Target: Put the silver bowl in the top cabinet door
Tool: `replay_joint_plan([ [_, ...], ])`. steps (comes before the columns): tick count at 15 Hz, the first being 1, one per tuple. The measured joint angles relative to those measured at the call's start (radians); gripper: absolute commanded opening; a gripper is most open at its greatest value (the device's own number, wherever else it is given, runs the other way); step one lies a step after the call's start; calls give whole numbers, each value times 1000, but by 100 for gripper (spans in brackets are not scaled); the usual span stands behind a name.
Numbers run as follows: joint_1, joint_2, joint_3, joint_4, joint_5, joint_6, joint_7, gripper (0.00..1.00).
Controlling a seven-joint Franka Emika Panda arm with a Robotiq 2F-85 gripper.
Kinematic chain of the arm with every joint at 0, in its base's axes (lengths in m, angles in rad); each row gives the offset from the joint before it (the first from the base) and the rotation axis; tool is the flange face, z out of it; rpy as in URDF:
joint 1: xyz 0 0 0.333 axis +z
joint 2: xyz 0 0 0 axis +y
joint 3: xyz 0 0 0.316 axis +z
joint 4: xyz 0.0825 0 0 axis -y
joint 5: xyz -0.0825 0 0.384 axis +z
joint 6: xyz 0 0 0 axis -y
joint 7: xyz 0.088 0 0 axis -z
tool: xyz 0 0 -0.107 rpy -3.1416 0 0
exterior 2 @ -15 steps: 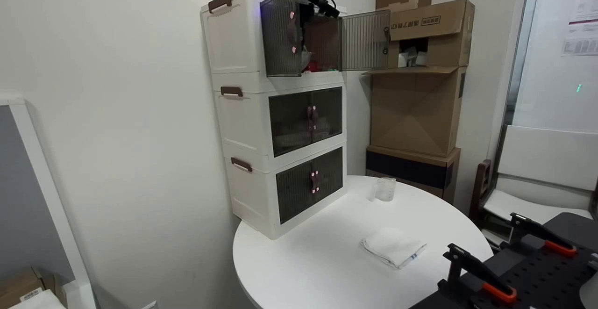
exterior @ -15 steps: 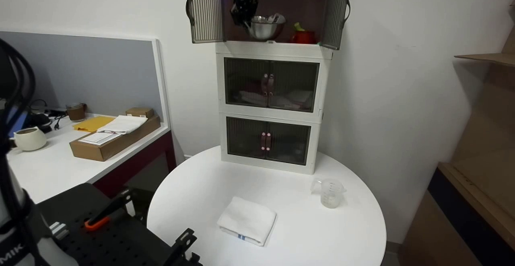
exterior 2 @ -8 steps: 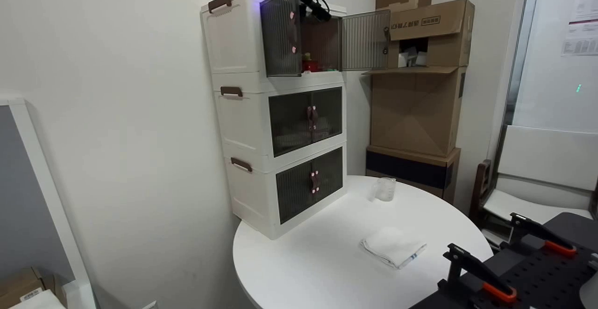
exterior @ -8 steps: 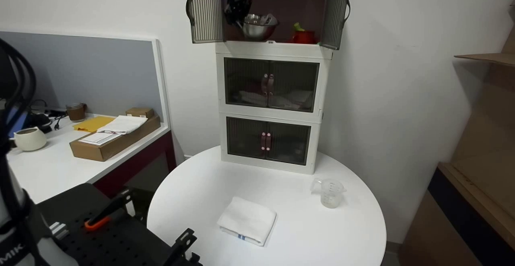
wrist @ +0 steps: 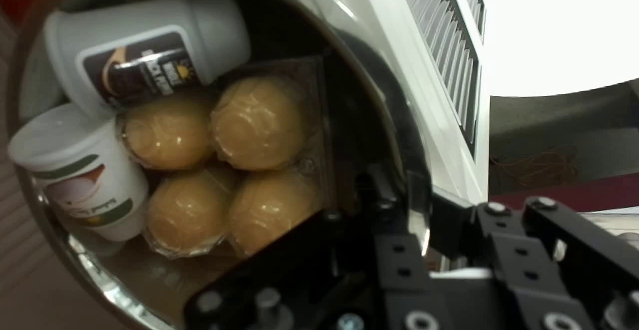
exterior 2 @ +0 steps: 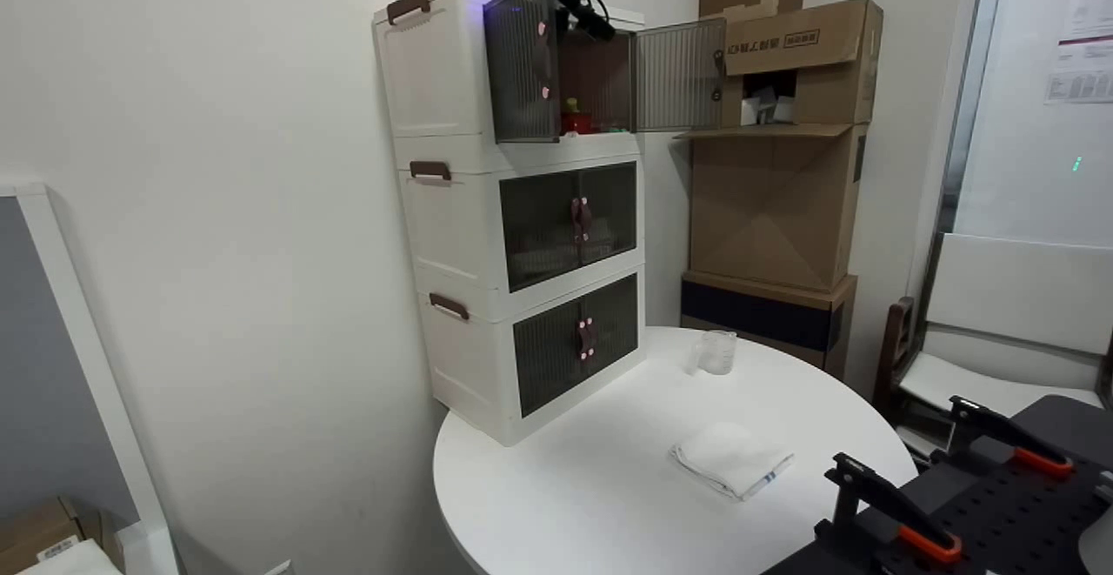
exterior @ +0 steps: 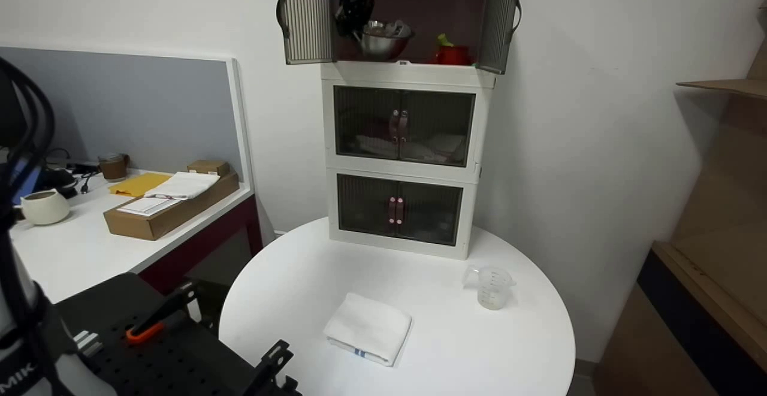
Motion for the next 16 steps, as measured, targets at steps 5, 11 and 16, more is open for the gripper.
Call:
replay_joint_plan([
  [5,-4,7,0,28,13,-65,-62,2],
  [11,-5,20,0,49,28,-69,-70,2],
  [16,-5,36,0,55,91,-14,-67,2],
])
